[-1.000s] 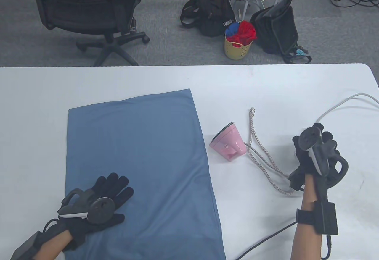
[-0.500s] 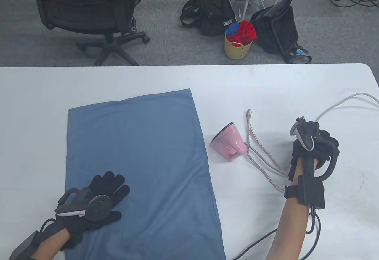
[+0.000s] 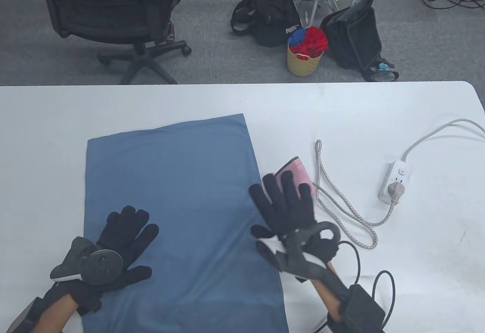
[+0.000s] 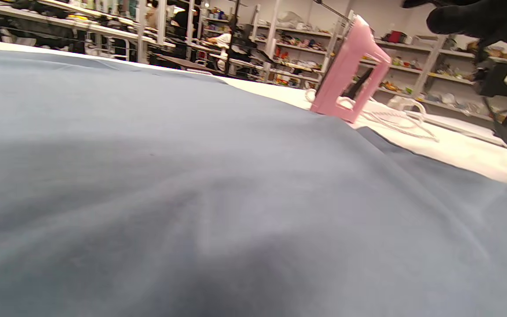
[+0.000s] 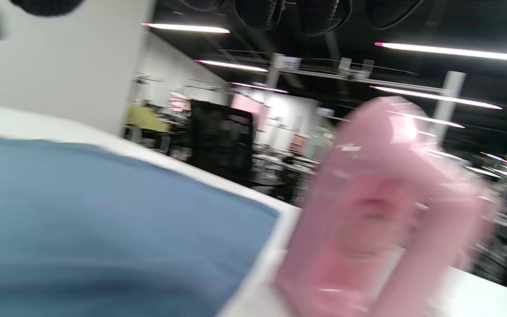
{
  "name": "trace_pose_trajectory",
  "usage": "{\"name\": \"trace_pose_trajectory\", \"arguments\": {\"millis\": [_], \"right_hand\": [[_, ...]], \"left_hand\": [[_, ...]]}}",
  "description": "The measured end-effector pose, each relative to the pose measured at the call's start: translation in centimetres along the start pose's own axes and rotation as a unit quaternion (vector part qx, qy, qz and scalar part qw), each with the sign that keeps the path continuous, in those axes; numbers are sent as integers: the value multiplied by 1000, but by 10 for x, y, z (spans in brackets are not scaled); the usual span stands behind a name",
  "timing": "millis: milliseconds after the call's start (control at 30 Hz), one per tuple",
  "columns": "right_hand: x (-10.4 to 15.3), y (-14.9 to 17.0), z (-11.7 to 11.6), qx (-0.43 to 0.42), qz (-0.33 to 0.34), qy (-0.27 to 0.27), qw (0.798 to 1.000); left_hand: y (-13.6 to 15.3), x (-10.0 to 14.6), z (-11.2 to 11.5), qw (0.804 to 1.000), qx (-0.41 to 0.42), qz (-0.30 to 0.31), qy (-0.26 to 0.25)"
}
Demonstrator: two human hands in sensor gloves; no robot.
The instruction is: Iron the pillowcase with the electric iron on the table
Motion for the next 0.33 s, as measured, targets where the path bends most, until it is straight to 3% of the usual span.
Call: {"name": "trace_pose_trajectory", "arguments": {"millis": [133, 333], "right_hand": [[7, -55, -23, -9, 102, -19, 995], [15, -69, -41, -19, 131, -52, 990]], "left_hand": [[-19, -9, 7, 999, -13, 30, 28], [-22, -9, 16, 996, -66, 14, 51]]}}
Point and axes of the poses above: the tracker on the back of each hand, its own y axis roughly to the little-finger side, its own x axis roughly from the fingertips to the wrist, z = x × y, the point moved 2 cm from there along -x, roughly from the wrist to the fingertips, and after that the axes turned 1 degree about y, right-handed, at the moved point
